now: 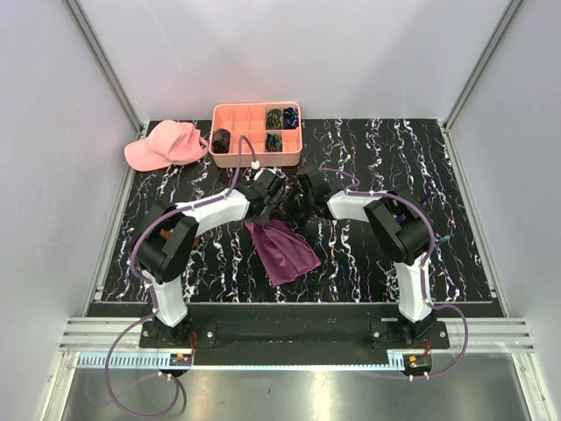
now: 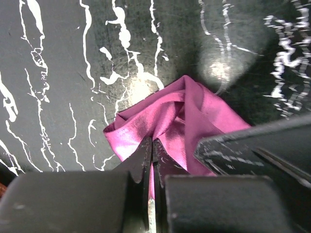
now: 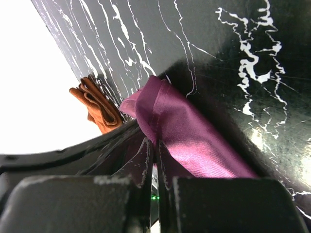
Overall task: Fold the napkin into a case and place the utensils inside
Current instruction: Grasp the top corner of the smaller rectangle folded napkin at the center of the board.
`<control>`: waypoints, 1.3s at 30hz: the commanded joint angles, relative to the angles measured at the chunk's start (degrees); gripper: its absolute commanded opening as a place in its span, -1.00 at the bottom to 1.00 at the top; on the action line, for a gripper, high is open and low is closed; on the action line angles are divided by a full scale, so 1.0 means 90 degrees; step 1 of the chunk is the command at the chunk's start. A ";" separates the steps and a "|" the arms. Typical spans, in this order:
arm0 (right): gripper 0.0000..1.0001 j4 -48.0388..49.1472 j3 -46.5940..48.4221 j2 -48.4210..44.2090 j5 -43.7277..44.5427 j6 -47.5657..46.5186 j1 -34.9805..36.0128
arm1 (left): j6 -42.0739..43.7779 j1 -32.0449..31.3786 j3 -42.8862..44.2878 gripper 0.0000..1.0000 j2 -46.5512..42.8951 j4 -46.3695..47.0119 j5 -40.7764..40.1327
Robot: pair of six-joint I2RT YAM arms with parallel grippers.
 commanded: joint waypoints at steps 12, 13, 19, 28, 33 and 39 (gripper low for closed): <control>-1.00 -0.0847 0.1309 0.0395 -0.0257 -0.0443 0.0422 | -0.0703 0.0609 -0.1212 -1.00 -0.1174 0.1525 0.2499; -1.00 -0.0867 0.1397 0.0608 -0.0344 -0.0473 0.0422 | -0.0752 0.0619 -0.1271 -1.00 -0.1252 0.1535 0.2431; -0.99 -0.0916 0.1671 0.1137 -0.0638 -0.0766 0.0510 | -0.1152 0.0775 -0.1779 -1.00 -0.1808 0.1730 0.1962; -0.85 -0.1373 0.1877 0.1324 -0.0424 -0.1497 0.0754 | -0.1367 0.0912 -0.2092 -1.00 -0.1956 0.1955 0.1884; -0.41 -0.1365 0.1623 0.0963 -0.0404 -0.1917 0.0754 | -0.1396 0.0932 -0.2268 -1.00 -0.2092 0.1955 0.1532; -0.08 -0.1228 0.1505 0.0513 -0.0530 -0.2192 0.0745 | -0.1475 0.0951 -0.2424 -1.00 -0.2141 0.2033 0.1493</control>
